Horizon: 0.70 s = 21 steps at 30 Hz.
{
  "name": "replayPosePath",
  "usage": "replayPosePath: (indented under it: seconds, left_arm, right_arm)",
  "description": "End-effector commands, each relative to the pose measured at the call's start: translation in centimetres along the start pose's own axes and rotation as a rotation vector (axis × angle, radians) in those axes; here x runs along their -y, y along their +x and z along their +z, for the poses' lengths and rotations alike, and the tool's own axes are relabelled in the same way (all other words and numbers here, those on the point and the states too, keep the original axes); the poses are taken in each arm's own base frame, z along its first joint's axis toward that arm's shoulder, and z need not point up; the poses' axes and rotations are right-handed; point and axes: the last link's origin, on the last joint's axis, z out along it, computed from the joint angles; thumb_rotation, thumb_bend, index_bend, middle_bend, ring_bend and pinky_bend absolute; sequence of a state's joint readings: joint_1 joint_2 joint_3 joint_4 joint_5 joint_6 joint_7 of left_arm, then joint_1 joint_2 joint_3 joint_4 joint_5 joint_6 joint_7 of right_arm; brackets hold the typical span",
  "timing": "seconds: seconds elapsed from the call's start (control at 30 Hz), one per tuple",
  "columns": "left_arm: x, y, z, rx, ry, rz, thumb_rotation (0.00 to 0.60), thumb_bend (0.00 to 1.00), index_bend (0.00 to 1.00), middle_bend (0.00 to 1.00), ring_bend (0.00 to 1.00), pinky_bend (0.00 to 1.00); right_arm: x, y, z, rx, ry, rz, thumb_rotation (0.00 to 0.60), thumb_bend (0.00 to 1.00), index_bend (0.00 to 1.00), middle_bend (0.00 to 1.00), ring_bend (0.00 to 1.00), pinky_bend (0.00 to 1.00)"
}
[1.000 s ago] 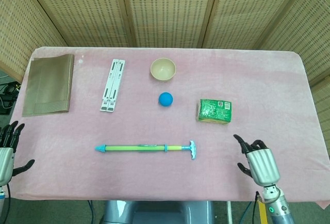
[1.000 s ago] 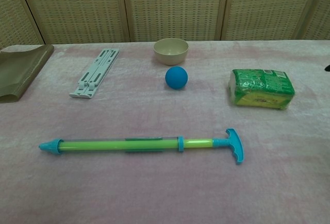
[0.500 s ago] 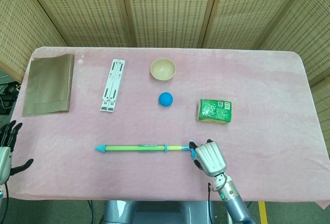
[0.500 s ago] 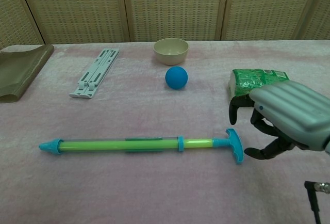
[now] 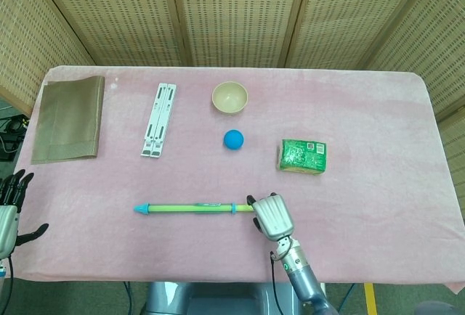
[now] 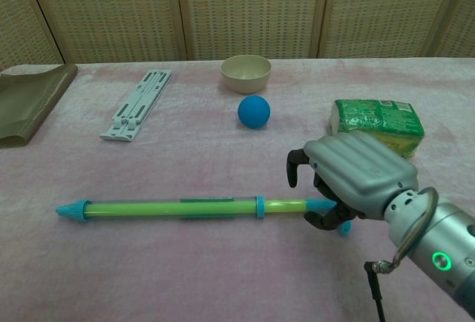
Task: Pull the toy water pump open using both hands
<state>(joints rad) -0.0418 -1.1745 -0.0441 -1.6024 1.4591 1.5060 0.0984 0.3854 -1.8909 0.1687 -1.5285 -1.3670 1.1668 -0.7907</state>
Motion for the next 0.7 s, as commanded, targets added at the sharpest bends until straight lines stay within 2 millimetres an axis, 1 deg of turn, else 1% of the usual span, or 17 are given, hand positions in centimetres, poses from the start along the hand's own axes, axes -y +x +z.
replayPosePath:
  seconds: [0.03,0.13,0.57,0.7]
  left_arm:
    - [0.0,0.0,0.0,0.003,0.001,0.000,0.600,0.00,0.00,0.00,0.00,0.00]
    - [0.0,-0.1,0.1,0.007,0.000,0.001,0.600,0.00,0.00,0.00,0.00,0.00]
    - [-0.2,-0.3,0.1,0.013,-0.004,0.007,0.600,0.00,0.00,0.00,0.00,0.00]
    - [-0.2,-0.4,0.1,0.014,-0.006,0.007,0.600,0.00,0.00,0.00,0.00,0.00]
  right_arm:
    - [0.0,-0.5,0.7,0.018,-0.027,-0.011,0.600,0.48,0.45,1.00,1.00,0.68]
    - [0.0,-0.7,0.9,0.029,-0.044,-0.012,0.600,0.50,0.45,1.00,1.00,0.68]
    - [-0.7,-2.1,1.2,0.094,-0.097,-0.015,0.600,0.52,0.43,1.00,1.00,0.68]
    - [-0.9,-2.4,1.3,0.100,-0.106,-0.019,0.600,0.56,0.44,1.00,1.00,0.68]
